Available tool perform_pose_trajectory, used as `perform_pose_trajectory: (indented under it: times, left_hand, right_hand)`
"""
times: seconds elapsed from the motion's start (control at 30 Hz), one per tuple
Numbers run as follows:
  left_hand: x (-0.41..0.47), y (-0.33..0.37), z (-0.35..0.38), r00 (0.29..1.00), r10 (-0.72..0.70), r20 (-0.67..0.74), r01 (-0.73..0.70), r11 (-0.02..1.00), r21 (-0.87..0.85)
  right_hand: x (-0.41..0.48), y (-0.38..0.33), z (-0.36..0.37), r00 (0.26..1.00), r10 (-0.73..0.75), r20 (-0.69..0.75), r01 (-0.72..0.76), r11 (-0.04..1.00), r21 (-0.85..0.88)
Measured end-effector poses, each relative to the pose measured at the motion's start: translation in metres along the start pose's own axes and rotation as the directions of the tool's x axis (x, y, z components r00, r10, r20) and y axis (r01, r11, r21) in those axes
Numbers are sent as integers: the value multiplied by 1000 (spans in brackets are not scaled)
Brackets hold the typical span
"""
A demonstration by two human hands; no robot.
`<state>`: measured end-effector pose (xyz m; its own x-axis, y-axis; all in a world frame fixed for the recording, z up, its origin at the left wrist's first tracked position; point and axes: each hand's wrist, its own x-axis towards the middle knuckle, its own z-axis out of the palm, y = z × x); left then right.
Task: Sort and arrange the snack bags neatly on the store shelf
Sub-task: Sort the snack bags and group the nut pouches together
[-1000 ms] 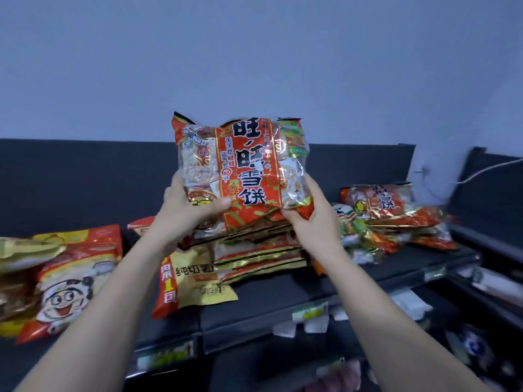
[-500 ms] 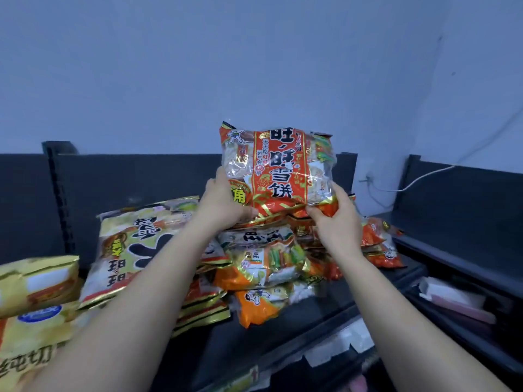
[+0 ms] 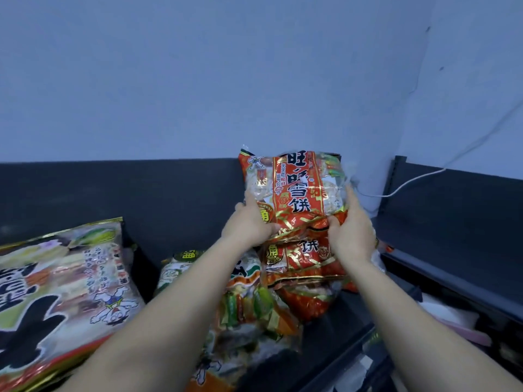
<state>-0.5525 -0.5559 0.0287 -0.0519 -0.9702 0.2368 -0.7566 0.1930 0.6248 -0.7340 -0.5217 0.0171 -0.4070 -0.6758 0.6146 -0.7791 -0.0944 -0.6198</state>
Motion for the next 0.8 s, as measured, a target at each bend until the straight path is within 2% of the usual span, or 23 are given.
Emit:
perform_pose_trajectory:
  times: [0.1,0.2,0.33,0.4,0.5,0.57,0.63,0.8]
  left_hand:
    - [5,-2,11,997,-57,61,49,990,129]
    - [5,-2,16,983,-117,142,81,968,236]
    - [4,5,12,959,-187,214,104,932,346]
    - [1,7,10,949,-220,224,136,932,336]
    - [-3,3,12,957,-232,173,184,949,258]
    - [-7,-1,16,971,-215,102,184,951,247]
    - [-14,-2,18,982,-186,30,171,946,277]
    - [-38,4,5,989,-125,-84,149,904,402]
  right_hand:
    - [13,11,7,988,-37,147,63,982,-177]
    - [27,14,5,936,15,352,100,946,-308]
    - [44,19,3,853,45,520,128,947,-293]
    - [48,20,7,813,58,579,147,943,-300]
    - [45,25,16,815,54,578,147,944,-295]
    - [39,30,20,860,-38,509,187,951,-245]
    - [31,31,20,882,-166,442,286,933,-220]
    - [15,16,16,849,-374,372,455,876,-158]
